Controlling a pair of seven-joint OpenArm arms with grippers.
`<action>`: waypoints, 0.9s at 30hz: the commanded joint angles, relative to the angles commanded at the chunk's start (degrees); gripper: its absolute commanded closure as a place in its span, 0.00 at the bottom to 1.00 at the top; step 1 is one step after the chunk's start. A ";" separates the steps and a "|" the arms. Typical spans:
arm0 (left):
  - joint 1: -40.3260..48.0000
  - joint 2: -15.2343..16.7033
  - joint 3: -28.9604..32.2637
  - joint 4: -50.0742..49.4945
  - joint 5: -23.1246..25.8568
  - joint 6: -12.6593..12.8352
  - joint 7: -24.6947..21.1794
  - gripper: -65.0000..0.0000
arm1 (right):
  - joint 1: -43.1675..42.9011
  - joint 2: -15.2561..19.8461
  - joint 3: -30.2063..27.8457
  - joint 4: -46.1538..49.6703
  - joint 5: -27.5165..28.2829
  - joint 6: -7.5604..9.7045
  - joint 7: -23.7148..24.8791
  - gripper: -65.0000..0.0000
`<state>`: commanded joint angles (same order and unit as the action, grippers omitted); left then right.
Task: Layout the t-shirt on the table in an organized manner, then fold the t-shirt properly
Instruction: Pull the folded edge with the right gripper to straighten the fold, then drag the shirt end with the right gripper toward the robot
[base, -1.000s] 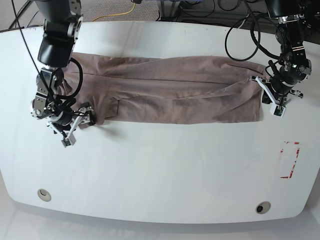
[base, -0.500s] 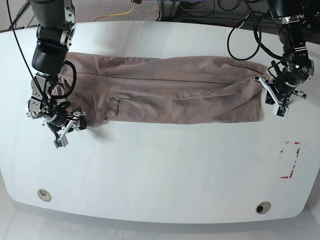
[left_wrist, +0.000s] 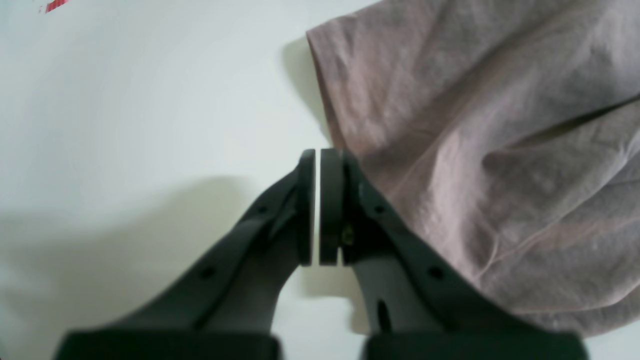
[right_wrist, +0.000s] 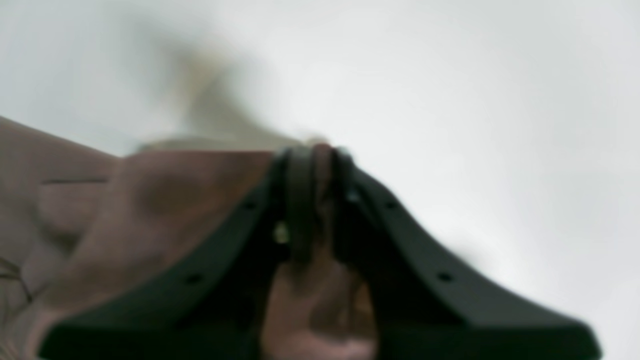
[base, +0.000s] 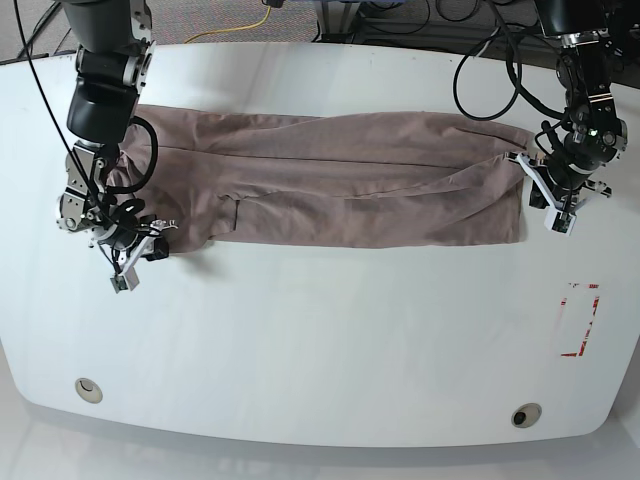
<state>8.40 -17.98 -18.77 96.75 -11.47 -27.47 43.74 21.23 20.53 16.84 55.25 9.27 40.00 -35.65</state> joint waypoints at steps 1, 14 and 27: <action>0.00 0.00 0.00 -0.09 0.00 0.00 0.00 1.00 | 0.00 -0.18 0.00 1.14 0.00 0.00 -0.26 0.95; 0.00 0.00 0.00 -0.09 0.00 0.00 0.00 1.00 | -5.63 -1.14 0.26 24.09 3.43 0.00 -18.02 0.95; -0.18 0.00 0.00 -0.26 0.00 0.00 0.00 1.00 | -21.54 -3.96 0.35 48.70 6.51 0.00 -28.66 0.95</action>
<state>8.22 -17.98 -18.77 96.48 -11.47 -27.47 43.74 -0.31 16.57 17.19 103.96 15.78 40.00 -64.31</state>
